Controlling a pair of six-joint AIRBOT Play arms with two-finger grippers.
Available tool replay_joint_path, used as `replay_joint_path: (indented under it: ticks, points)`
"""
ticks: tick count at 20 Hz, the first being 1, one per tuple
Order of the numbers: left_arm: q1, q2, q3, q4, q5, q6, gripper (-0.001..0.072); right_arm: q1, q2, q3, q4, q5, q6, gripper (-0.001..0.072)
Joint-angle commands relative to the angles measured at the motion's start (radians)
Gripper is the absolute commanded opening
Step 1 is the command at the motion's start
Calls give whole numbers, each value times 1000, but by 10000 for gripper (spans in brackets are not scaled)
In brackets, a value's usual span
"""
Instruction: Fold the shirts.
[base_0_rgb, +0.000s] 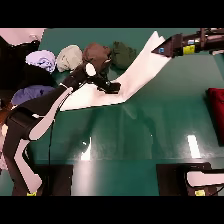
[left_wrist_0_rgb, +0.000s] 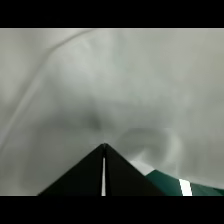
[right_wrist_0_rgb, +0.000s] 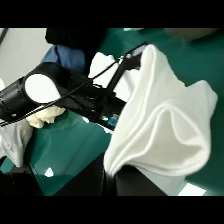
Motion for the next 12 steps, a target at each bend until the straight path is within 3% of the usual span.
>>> replay_joint_path:
  ticks: [1, 4, 8, 12]
  points:
    - [-3, -22, 26, 8, 2, -8, 21, 82, 0, 27, -31, -21, 16, 18]
    - [27, -16, 110, 19, -55, -8, 21, 141, -17, 29, -28, -58, 16, 18]
    - [128, -10, 338, 76, -299, -8, 21, 238, -50, 31, -27, -142, 16, 18]
    - [269, 159, 352, 220, -360, -9, 21, 348, -98, 31, -19, -252, 14, 18]
